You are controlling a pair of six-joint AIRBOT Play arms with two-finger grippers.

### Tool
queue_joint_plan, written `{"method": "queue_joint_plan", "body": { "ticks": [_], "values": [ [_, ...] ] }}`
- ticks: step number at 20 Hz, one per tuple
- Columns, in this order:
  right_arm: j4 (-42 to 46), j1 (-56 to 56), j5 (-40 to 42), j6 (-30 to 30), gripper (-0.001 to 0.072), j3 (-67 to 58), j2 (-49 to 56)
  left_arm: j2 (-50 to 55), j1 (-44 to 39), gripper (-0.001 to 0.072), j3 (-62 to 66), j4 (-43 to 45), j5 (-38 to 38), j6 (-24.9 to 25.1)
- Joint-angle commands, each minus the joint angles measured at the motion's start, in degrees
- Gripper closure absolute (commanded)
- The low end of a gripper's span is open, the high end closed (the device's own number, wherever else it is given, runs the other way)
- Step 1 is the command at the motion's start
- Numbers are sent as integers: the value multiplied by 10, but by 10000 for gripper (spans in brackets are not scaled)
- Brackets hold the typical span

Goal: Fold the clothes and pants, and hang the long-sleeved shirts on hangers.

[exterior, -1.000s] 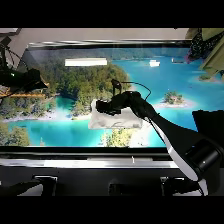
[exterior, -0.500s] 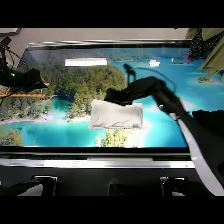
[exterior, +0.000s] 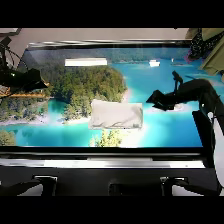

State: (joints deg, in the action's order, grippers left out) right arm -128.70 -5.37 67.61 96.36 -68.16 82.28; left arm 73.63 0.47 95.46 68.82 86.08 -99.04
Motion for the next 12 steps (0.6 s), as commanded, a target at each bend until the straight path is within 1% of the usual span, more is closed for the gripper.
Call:
{"method": "queue_joint_plan", "body": {
  "ticks": [1,4,10,11,12],
  "values": [
    [-54,-14,-19,69,181,65,48,0,0,691,0,0,0,0],
    [-77,-4,-42,89,182,67,86,0,0,691,0,0,0,0],
    [-77,30,-66,95,185,67,124,0,0,691,0,0,0,0],
    [-77,40,-73,95,200,67,126,0,0,691,0,0,0,0],
    [-78,50,-79,95,255,67,126,0,0,691,0,-1,0,0]
  ]
}}
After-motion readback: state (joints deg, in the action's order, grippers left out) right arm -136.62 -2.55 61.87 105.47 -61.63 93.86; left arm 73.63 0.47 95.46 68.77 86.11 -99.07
